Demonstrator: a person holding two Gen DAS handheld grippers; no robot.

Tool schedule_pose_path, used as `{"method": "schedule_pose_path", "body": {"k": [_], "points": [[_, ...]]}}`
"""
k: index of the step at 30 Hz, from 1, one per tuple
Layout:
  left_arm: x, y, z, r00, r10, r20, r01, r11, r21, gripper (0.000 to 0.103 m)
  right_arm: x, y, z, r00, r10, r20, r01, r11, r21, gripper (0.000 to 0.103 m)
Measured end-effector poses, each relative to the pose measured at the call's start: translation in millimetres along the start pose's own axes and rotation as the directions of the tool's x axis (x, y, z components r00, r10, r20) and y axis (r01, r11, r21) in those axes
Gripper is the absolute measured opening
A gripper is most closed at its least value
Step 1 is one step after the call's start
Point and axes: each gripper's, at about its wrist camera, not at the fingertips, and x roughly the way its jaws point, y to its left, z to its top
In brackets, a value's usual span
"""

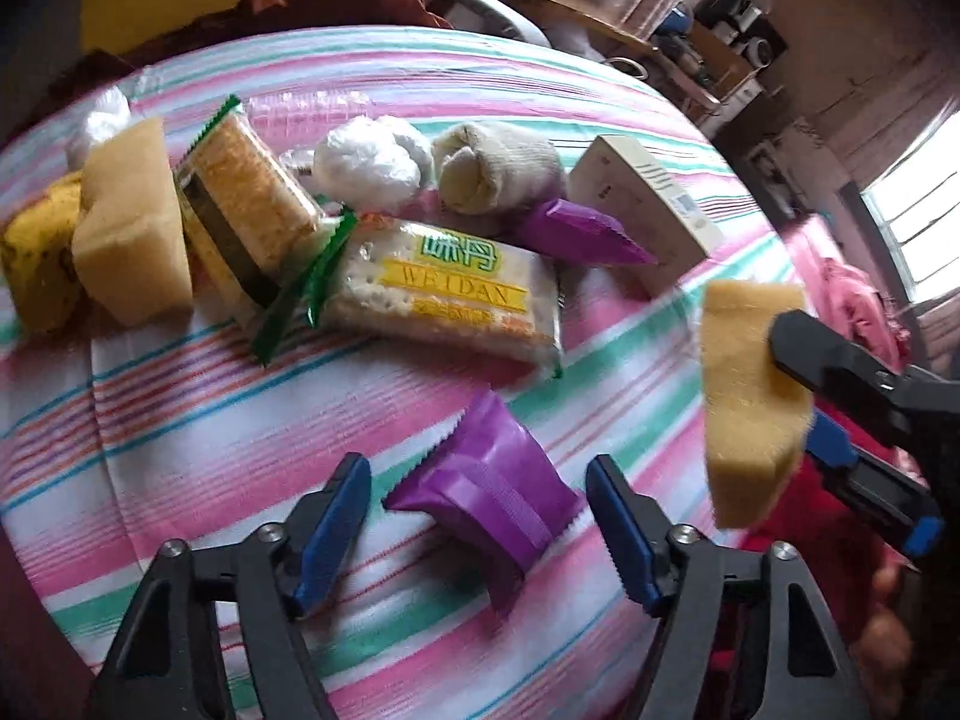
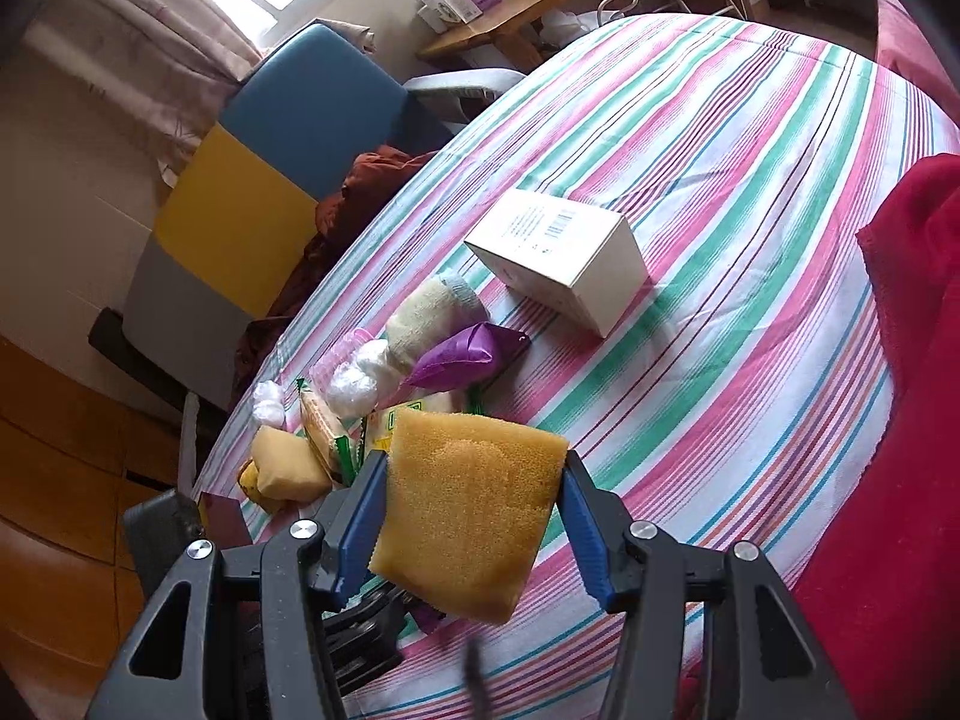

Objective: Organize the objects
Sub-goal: 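Grasp the yellow sponge cake with right tool while left tool grasps purple packet, then carry cake and purple packet to the gold tray and open both tools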

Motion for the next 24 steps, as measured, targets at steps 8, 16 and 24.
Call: {"method": "schedule_pose_path", "body": {"k": [8, 16, 24], "points": [[1.8, 0.8, -3.8, 0.998, 0.031, 0.055, -0.038, 0.992, 0.122, 0.053, -0.6, 4.8, -0.9, 1.000, -0.002, -0.002, 0.002, 1.000, -0.031, 0.056], [-12.2, 23.9, -26.2, 0.996, -0.027, 0.084, 0.016, 0.991, 0.132, 0.053, 0.2, 18.5, -5.5, 1.000, -0.013, -0.004, 0.012, 0.994, -0.113, 0.056], [-43.7, 28.2, -39.3, 0.985, -0.041, 0.168, 0.023, 0.994, 0.108, 0.053, 3.7, 41.0, -14.9, 0.999, 0.027, -0.045, -0.037, 0.968, -0.249, 0.056]]}}
